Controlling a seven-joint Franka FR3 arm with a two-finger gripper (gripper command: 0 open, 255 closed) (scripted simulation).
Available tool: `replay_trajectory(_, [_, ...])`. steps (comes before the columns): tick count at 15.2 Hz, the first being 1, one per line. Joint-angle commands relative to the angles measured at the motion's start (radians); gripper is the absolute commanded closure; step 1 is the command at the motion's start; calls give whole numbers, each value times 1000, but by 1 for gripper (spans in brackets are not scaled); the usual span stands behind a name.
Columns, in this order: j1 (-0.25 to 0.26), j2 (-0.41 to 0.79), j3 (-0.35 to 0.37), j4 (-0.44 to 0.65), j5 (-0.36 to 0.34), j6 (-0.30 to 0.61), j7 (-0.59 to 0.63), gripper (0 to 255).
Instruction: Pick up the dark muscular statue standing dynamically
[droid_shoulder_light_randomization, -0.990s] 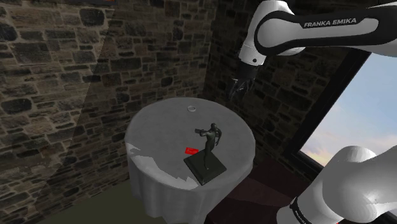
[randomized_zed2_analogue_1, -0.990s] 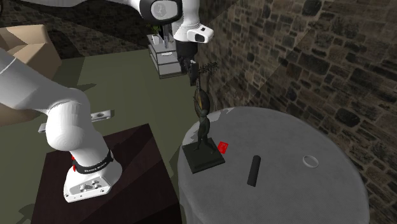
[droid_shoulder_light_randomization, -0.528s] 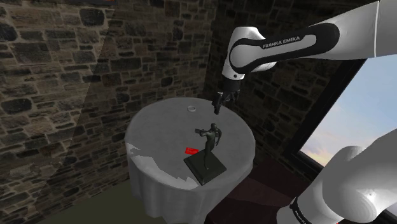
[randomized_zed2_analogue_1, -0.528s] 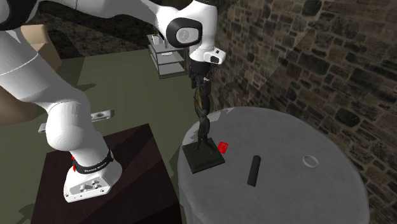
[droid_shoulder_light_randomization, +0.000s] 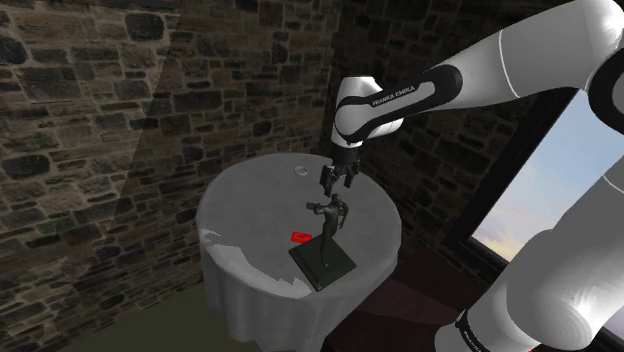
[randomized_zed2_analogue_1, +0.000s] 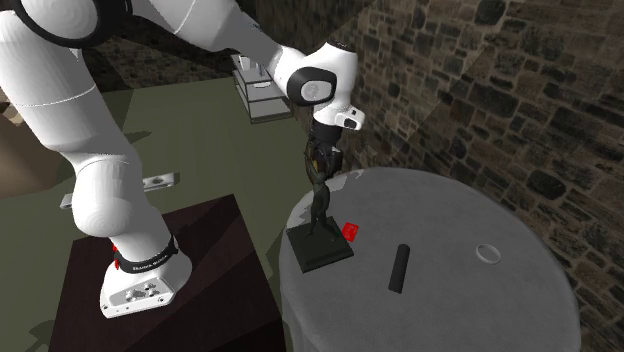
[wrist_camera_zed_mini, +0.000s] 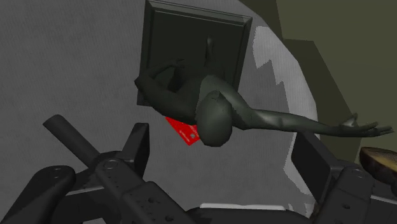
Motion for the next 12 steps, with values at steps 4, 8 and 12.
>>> replay_trajectory(4, [0,43,0,-22,3,64,-5,0])
replay_trajectory(8, [0,57,0,-30,4,86,-7,255])
replay_trajectory(12, [0,58,0,-30,4,87,-7,255])
